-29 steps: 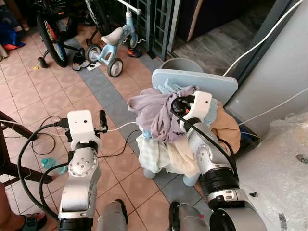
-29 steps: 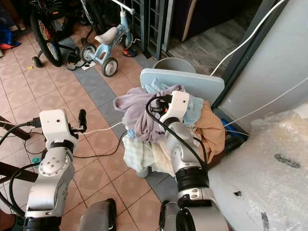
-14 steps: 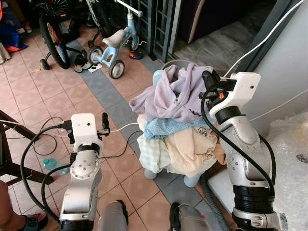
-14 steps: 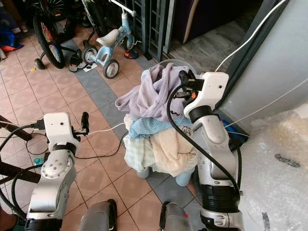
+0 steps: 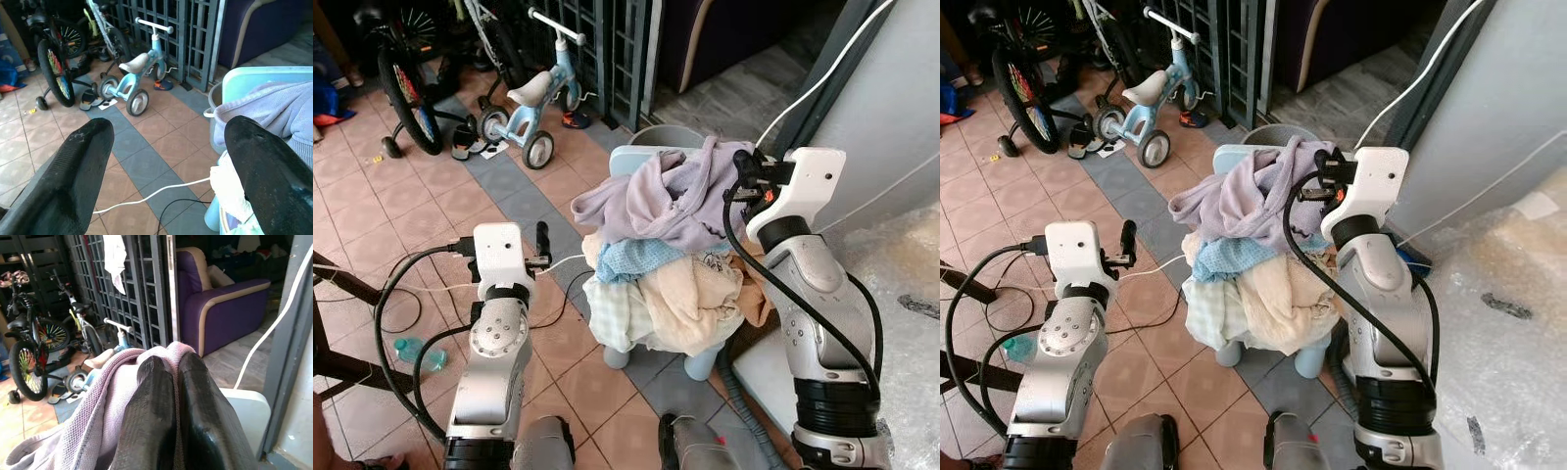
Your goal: Clothes washing
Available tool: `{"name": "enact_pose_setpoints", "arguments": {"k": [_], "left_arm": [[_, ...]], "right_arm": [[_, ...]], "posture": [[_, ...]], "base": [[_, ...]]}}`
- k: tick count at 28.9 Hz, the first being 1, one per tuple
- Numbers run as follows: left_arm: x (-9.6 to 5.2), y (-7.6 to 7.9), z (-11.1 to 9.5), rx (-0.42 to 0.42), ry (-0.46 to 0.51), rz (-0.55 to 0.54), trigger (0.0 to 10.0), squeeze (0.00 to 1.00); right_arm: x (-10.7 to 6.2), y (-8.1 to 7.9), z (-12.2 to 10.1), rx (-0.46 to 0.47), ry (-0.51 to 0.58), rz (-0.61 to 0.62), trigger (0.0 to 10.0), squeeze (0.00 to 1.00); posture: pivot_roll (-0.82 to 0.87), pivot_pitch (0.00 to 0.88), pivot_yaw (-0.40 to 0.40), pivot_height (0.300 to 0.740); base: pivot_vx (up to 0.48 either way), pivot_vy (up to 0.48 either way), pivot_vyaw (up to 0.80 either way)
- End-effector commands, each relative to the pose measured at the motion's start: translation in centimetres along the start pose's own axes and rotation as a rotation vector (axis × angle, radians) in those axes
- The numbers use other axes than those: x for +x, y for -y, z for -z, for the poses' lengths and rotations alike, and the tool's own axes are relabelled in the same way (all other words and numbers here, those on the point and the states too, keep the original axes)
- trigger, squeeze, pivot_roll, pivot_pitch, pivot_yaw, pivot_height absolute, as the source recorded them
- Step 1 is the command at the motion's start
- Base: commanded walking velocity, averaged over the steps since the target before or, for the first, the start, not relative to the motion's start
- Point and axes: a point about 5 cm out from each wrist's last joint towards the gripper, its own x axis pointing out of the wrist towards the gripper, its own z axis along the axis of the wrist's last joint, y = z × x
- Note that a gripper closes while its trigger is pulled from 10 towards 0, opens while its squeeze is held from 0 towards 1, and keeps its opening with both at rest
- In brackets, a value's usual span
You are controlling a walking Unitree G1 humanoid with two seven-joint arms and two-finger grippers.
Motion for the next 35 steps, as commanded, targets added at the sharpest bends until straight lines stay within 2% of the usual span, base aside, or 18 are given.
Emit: {"name": "enact_pose_setpoints", "arguments": {"k": [1,10,24,29,32,35], "left_arm": [[-0.1,-0.1,0.2,0.003,-0.004,0.005,10.0,0.00],[0.1,0.1,0.0,0.001,0.014,0.018,10.0,0.00],[0.5,0.5,-0.1,-0.002,0.033,0.033,10.0,0.00],[0.6,0.6,-0.1,-0.006,0.034,0.035,10.0,0.00],[0.6,0.6,-0.1,-0.025,0.035,0.028,10.0,0.00],[0.7,0.7,-0.2,-0.028,0.040,0.026,10.0,0.00]], "right_arm": [[0.3,0.0,-1.2,-0.016,0.048,0.007,10.0,0.00],[0.6,-0.1,-1.4,-0.032,0.059,0.016,10.0,0.00],[0.9,-0.6,-1.5,-0.067,0.078,-0.002,10.0,0.00],[1.3,-0.7,-2.0,-0.115,0.109,-0.011,10.0,0.00],[2.4,0.4,-4.0,-0.238,0.200,0.013,10.0,0.00],[3.8,2.9,-6.5,-0.288,0.274,0.122,10.0,0.00]], "posture": [[0.00,0.082,0.024,0.740],[-0.01,0.078,0.028,0.740],[-0.01,0.062,0.026,0.740],[-0.01,0.060,0.026,0.740],[-0.01,0.060,0.027,0.740],[-0.01,0.059,0.026,0.740]], "base": [[0.000,0.000,-0.79],[0.000,0.000,-0.79],[0.000,-0.350,0.00],[0.000,-0.392,0.00],[0.000,-0.130,0.00],[0.000,0.000,0.00]]}}
